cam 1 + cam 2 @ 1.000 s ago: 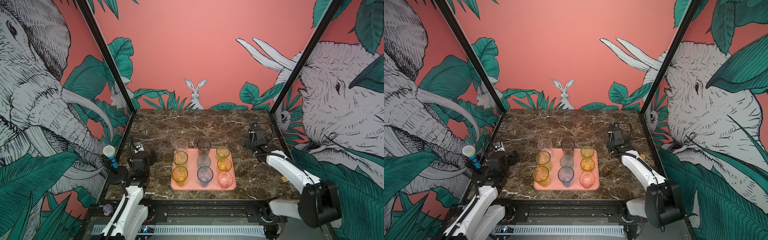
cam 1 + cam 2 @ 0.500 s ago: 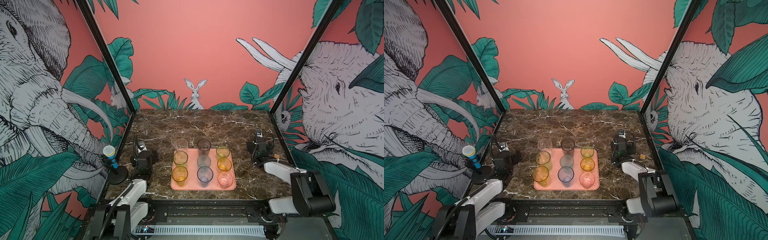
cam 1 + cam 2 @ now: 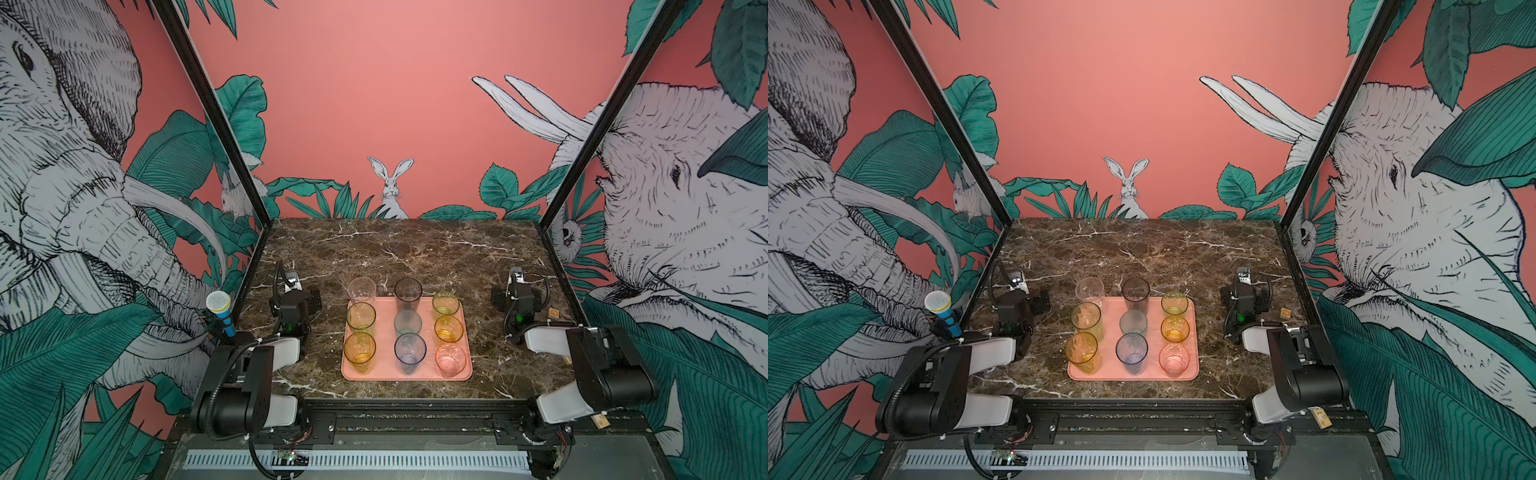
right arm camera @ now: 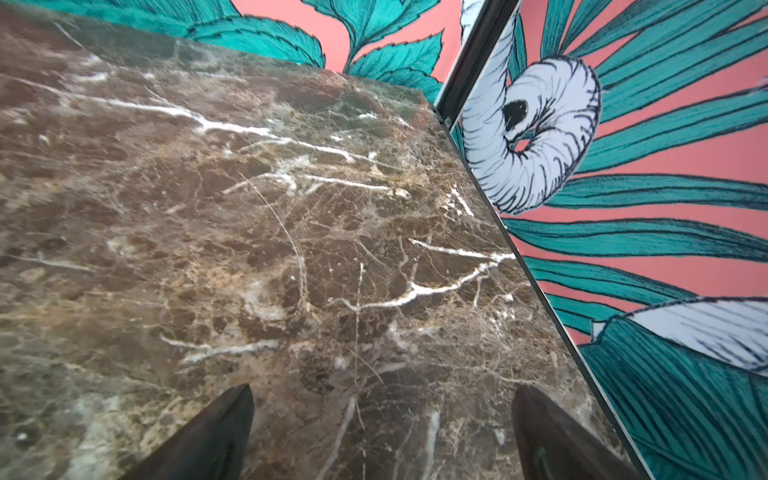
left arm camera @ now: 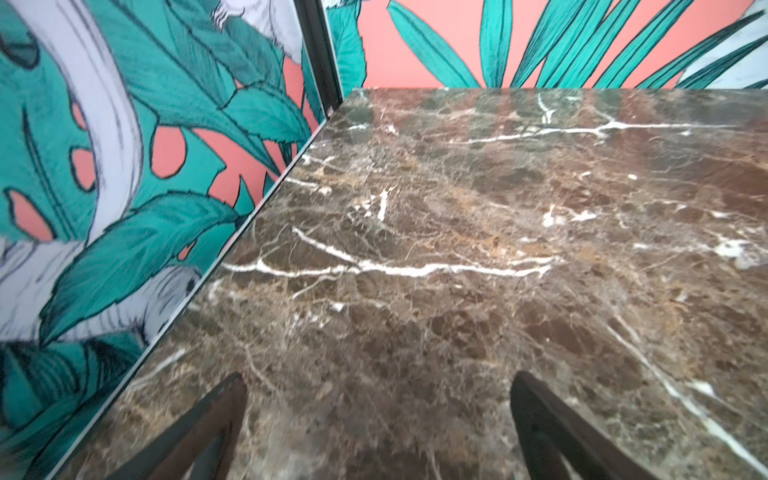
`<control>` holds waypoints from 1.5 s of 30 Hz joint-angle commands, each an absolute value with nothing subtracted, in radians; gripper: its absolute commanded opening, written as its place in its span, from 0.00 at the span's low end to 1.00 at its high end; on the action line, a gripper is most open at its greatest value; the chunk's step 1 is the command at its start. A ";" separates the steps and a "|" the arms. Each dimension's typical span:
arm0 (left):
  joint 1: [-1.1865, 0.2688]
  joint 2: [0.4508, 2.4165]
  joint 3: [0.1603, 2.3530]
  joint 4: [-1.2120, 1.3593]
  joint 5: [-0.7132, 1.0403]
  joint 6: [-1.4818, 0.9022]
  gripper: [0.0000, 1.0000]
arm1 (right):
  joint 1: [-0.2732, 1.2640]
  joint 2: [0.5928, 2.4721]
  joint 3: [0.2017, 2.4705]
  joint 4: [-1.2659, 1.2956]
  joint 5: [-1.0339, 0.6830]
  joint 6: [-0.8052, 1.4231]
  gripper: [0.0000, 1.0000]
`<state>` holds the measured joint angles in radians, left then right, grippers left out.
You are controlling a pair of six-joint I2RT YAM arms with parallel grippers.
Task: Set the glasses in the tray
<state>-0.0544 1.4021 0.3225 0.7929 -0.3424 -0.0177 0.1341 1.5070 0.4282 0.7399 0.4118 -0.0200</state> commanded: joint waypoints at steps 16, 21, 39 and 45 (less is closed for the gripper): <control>-0.055 1.547 0.330 1.016 -0.257 0.047 1.00 | 0.089 1.552 0.366 0.961 0.267 -0.015 0.99; -0.063 1.549 0.374 0.935 -0.247 0.062 0.99 | 0.087 1.554 0.362 0.976 0.266 -0.017 0.99; -0.068 1.549 0.379 0.924 -0.251 0.064 1.00 | 0.087 1.554 0.357 0.986 0.273 -0.017 0.99; -0.068 1.549 0.379 0.925 -0.251 0.064 1.00 | 0.087 1.554 0.359 0.985 0.273 -0.017 0.99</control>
<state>-0.0647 1.5631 0.3668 0.9260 -0.2504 0.0532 0.0906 1.5517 0.3565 0.9306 0.2737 -0.0257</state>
